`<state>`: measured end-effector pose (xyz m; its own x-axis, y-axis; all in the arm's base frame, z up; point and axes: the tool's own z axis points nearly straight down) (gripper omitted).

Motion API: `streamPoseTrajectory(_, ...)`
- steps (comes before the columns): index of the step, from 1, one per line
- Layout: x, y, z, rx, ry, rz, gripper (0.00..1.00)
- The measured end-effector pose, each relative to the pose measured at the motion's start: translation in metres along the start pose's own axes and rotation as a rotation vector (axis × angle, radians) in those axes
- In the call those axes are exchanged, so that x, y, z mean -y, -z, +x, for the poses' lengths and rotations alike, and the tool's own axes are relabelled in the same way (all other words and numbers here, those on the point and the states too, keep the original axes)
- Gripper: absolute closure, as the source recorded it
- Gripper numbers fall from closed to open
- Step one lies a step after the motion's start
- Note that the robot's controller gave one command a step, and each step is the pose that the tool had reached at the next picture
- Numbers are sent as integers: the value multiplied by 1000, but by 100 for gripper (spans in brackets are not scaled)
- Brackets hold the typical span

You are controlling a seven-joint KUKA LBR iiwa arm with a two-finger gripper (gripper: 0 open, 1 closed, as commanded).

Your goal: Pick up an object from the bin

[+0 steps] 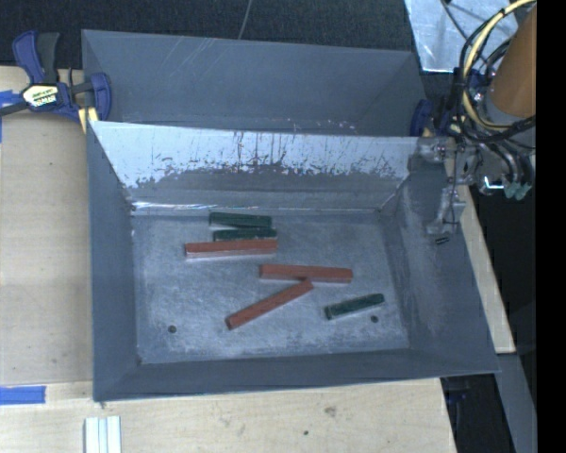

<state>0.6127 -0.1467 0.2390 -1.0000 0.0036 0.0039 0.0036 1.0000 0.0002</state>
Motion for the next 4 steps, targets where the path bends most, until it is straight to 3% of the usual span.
streamPoseTrajectory(1,-1,2,0,10,4,2,0)
streamPoseTrajectory(2,-13,-74,24,10,65,2,0)
streamPoseTrajectory(3,-45,-130,10,8,72,1,0)
streamPoseTrajectory(4,-44,-155,34,9,84,1,0)
